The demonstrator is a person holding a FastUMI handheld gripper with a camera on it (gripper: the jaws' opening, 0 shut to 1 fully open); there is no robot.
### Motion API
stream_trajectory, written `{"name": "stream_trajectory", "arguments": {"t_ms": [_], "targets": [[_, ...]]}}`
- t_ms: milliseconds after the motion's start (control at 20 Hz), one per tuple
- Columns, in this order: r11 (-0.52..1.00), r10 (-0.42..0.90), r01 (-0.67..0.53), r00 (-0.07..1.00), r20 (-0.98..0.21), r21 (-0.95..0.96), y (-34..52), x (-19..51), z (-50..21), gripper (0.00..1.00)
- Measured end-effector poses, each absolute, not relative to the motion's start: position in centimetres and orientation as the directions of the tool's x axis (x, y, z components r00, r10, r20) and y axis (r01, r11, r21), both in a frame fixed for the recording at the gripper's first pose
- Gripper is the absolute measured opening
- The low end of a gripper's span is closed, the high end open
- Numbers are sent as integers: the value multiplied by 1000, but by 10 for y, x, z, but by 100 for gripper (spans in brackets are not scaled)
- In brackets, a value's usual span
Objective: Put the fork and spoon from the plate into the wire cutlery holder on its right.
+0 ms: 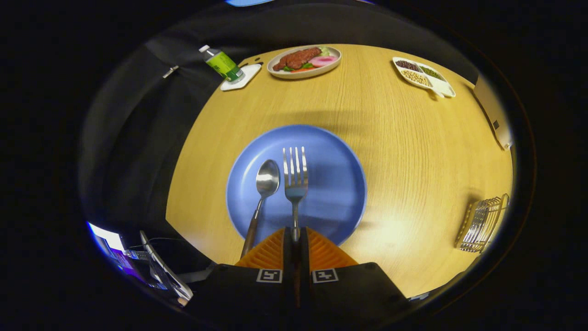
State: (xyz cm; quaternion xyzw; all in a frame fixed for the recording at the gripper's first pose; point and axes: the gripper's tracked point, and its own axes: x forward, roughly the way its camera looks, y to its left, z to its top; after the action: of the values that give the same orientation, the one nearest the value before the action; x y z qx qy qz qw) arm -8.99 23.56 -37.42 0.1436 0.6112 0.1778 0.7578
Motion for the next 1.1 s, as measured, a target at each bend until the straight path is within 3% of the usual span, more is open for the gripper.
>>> {"name": "stream_trajectory", "arguments": {"t_ms": [300,550,750,1100], "targets": [[882,470,-131,293,-833,452,161,-84,-305,9],[924,382,-110,263,-886,366,55,-105,-287,9],[949,314,-69,153,-937,307,-14,-127,-294,9],[965,192,-141,-201,-961,222,-73,-170,-327,9]]}}
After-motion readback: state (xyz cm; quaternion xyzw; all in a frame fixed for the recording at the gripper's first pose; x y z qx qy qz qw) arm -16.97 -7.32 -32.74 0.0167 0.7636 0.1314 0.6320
